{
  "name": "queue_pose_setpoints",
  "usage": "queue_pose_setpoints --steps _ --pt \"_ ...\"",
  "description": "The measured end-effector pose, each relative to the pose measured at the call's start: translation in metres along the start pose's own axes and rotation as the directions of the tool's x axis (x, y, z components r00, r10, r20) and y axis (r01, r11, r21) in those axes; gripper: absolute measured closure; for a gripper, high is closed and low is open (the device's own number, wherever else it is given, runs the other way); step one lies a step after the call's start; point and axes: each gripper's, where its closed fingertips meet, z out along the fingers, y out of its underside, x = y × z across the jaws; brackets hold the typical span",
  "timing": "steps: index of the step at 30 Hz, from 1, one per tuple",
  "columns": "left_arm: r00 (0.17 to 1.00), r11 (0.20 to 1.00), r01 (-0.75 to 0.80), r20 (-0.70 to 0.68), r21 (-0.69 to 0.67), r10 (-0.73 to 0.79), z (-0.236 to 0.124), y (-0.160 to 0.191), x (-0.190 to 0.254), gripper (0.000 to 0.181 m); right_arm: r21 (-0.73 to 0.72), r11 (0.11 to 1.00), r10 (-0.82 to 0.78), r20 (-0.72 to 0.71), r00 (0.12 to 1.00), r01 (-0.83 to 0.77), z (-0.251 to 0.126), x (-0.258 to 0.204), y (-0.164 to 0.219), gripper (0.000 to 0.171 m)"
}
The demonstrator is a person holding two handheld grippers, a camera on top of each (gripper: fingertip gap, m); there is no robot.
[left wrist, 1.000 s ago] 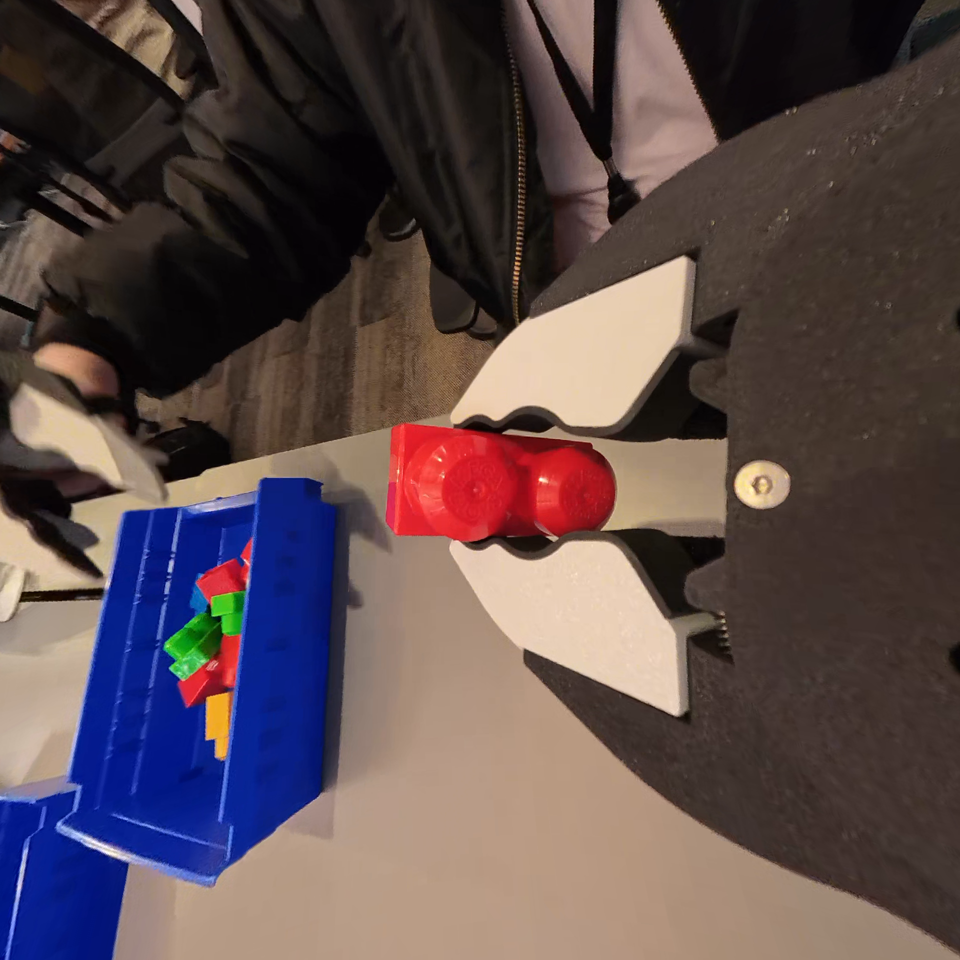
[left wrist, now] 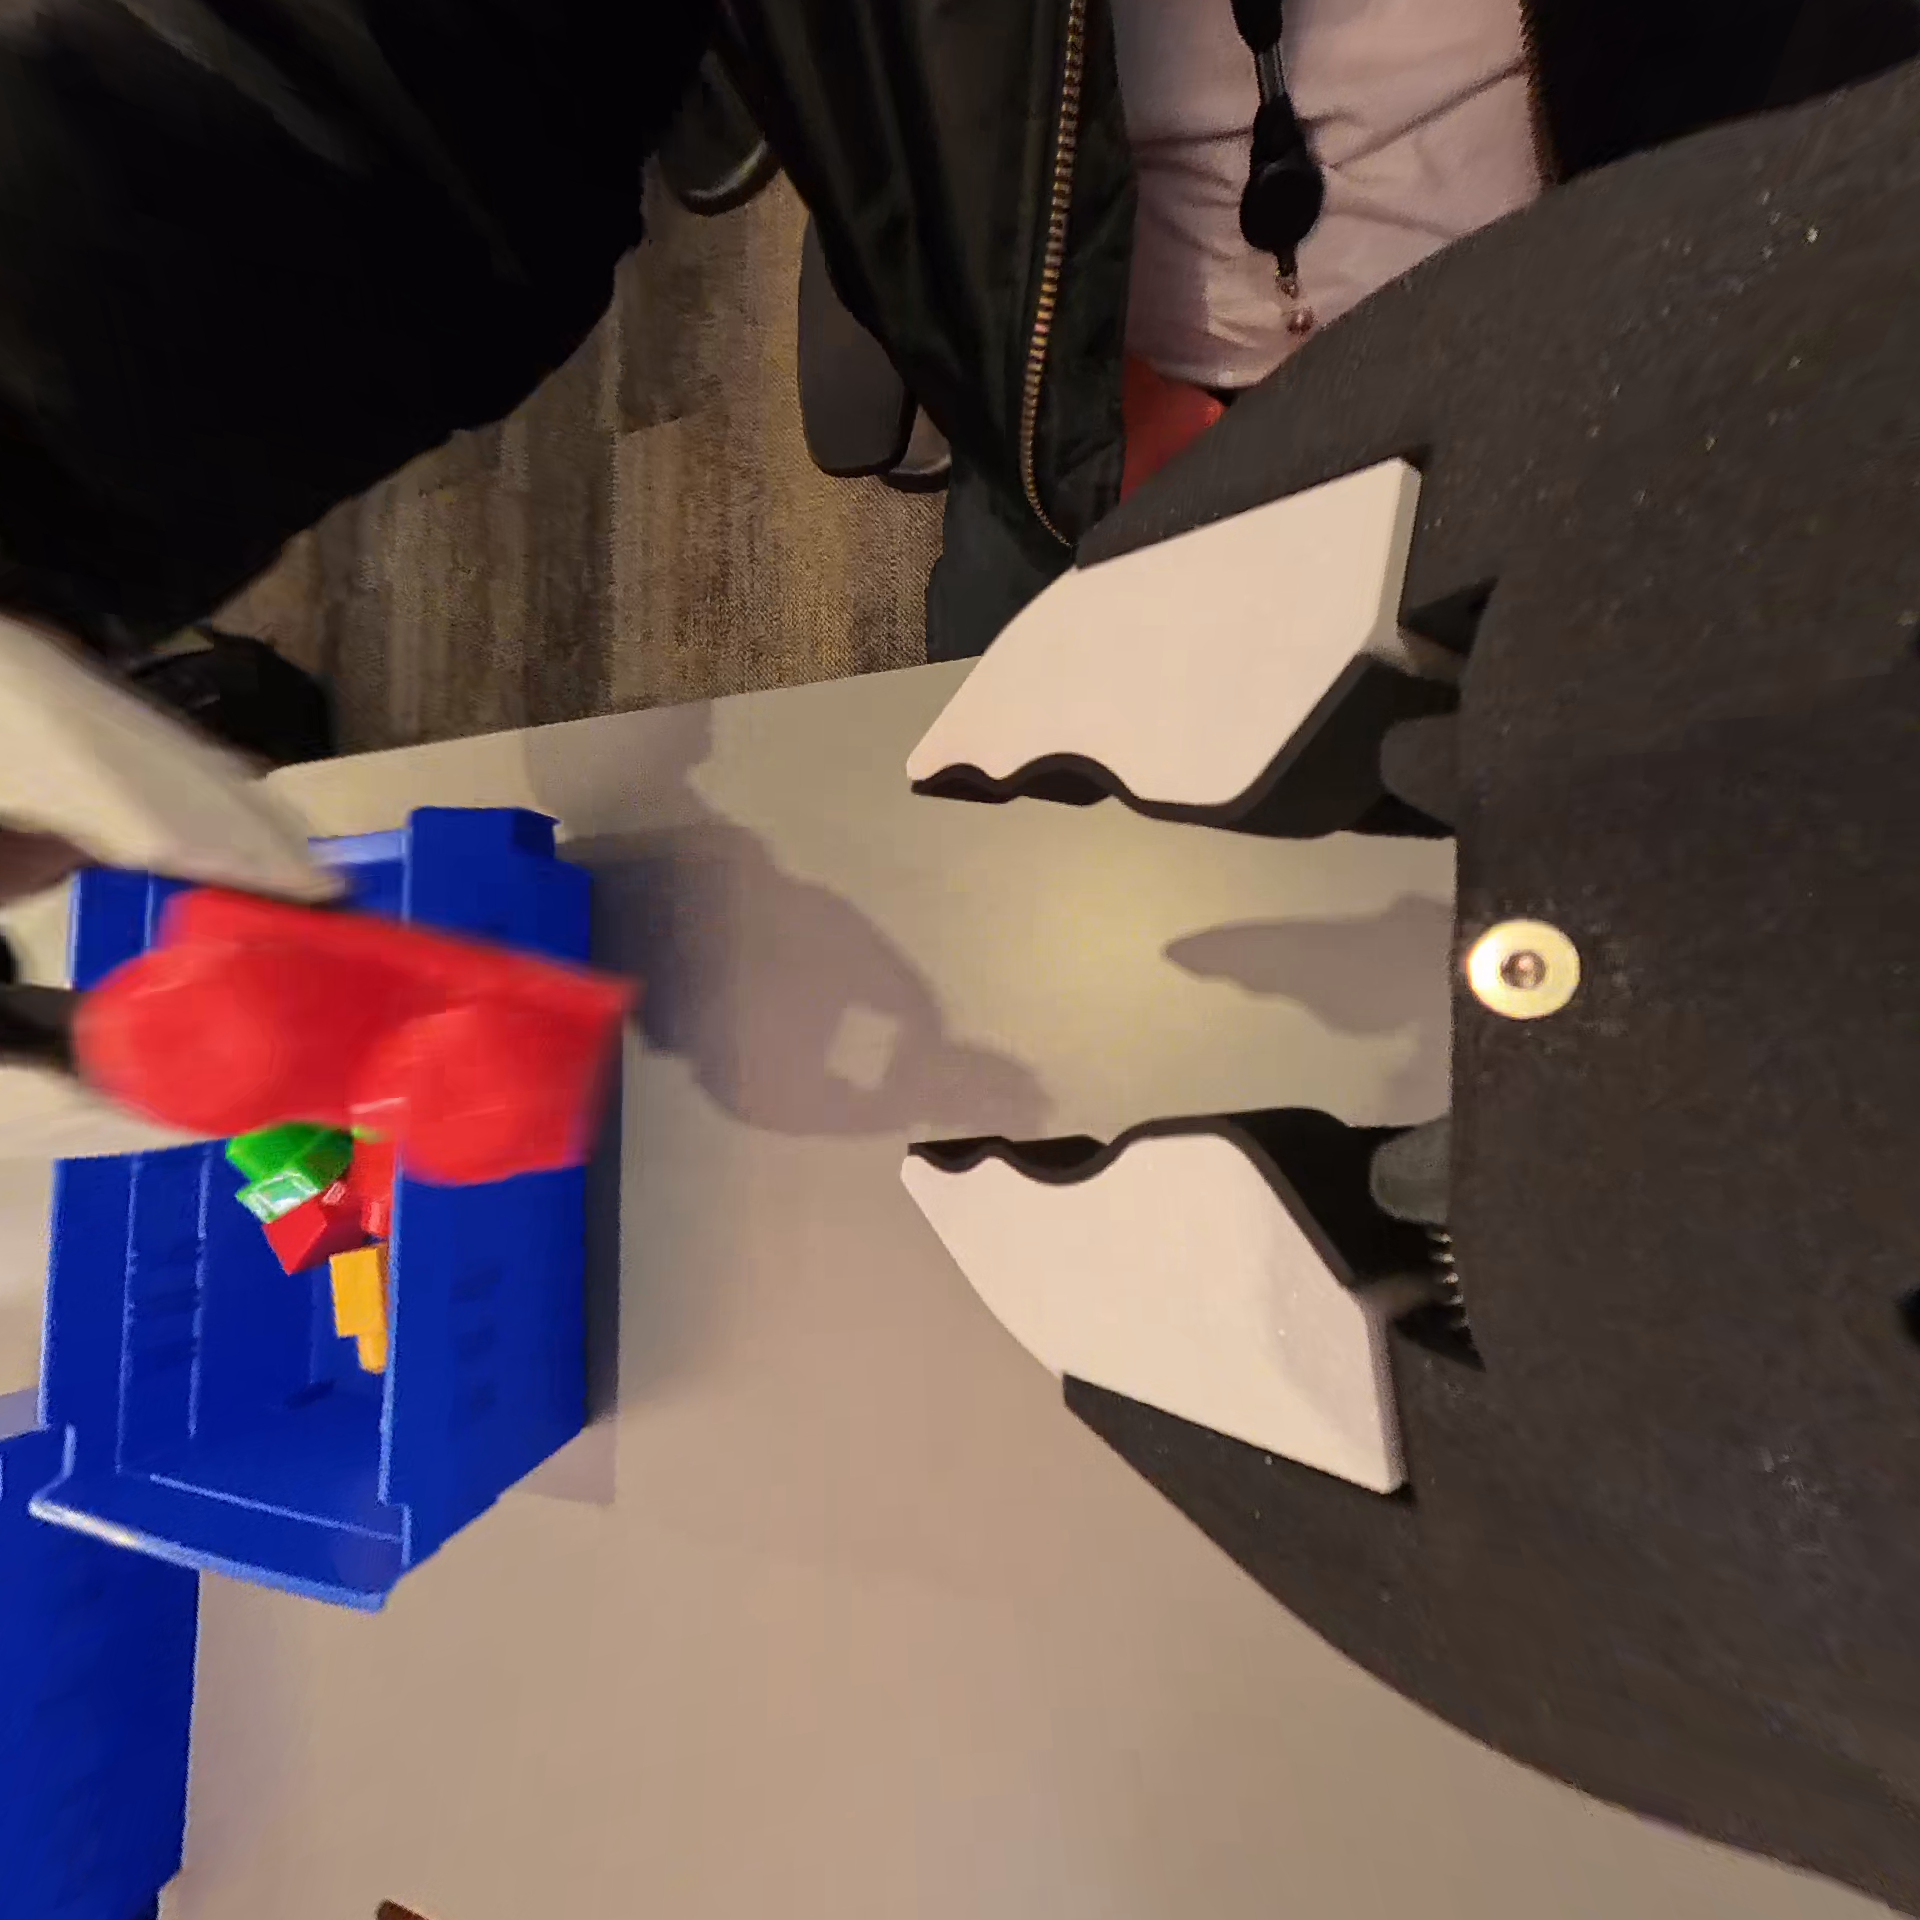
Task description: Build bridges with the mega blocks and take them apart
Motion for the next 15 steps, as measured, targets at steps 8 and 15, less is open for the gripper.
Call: queue_pose_setpoints --steps 8,15 --pt "0.991 0.991 0.093 0.087 0.092 -0.101 -0.062 0.041 -0.004 0.127 0.047 0.913 0.378 -0.47 0.798 -0.405 -0.129 0.127 0.164 0.137" --pt "0.961 0.985 0.114 0.238 0.129 -0.143 -0.125 0.069 0.001 0.126 -0.086 0.87 0.36 -0.561 0.746 -0.485 -0.106 0.139 0.222 0.134"
